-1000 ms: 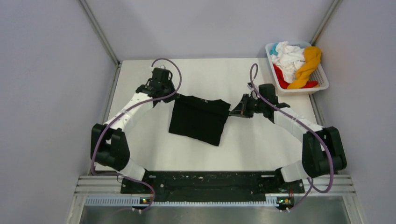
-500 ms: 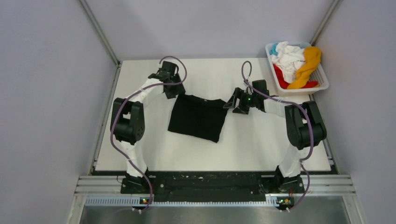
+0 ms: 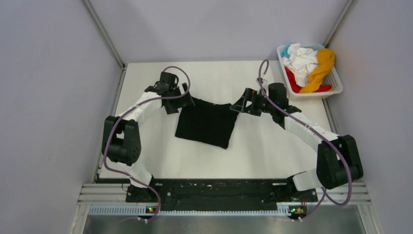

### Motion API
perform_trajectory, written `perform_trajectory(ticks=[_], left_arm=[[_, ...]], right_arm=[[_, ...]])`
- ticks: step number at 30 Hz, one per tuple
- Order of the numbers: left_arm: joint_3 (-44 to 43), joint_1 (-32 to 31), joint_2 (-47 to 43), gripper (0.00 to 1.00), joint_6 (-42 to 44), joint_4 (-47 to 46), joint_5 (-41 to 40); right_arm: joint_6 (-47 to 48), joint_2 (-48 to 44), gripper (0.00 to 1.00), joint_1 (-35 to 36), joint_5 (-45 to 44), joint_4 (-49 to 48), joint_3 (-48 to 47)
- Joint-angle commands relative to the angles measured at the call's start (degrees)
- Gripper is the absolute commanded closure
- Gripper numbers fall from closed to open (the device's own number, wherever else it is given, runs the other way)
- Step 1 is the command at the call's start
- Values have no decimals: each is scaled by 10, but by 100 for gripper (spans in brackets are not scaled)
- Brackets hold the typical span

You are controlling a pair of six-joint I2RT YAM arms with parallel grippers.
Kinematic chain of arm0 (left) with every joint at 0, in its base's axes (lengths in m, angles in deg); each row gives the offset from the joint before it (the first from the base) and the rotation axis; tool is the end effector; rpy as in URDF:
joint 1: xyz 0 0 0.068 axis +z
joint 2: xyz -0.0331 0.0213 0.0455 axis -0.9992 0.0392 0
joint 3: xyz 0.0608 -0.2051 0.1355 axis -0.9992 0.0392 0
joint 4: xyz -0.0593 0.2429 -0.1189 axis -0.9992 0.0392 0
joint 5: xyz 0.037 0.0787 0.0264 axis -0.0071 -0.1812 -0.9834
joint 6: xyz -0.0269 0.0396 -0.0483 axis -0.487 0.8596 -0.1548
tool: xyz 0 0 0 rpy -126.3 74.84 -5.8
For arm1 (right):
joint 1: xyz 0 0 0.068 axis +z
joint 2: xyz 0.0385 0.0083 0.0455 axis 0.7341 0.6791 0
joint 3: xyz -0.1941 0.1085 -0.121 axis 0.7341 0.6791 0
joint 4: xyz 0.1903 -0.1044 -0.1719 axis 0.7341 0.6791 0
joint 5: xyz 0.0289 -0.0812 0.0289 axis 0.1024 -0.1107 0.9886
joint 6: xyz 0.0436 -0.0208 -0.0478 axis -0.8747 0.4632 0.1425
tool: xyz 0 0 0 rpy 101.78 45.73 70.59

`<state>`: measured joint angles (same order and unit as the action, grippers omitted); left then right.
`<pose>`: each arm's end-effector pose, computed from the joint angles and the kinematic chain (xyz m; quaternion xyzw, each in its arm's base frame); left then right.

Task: Fold and stack the t-shirts
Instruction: Smooth out wrinkles on the folded tshirt

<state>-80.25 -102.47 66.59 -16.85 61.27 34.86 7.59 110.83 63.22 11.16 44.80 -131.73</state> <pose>0.3797 -0.1032 0.1854 -0.1580 0.9479 -0.1416 0.2376 0.3172 0.1195 0.2018 0.0027 0.8558 0.4013 0.3263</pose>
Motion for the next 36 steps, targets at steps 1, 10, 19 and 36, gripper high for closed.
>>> perform_trajectory(ticks=[1, 10, 19, 36], left_arm=[[35, 0, -63, 1, 4, -166, 222], [-80, 1, 124, 1, 13, -112, 321], [-141, 24, 242, 1, 24, -106, 261], [154, 27, -131, 1, 21, -187, 164]], right_arm=[[-26, 14, 1, 52, 31, -75, -12], [-57, 178, 1, 65, 62, -163, -94], [-8, 345, 1, 55, -41, -40, -198], [39, 85, 1, 54, -157, 47, -107]])
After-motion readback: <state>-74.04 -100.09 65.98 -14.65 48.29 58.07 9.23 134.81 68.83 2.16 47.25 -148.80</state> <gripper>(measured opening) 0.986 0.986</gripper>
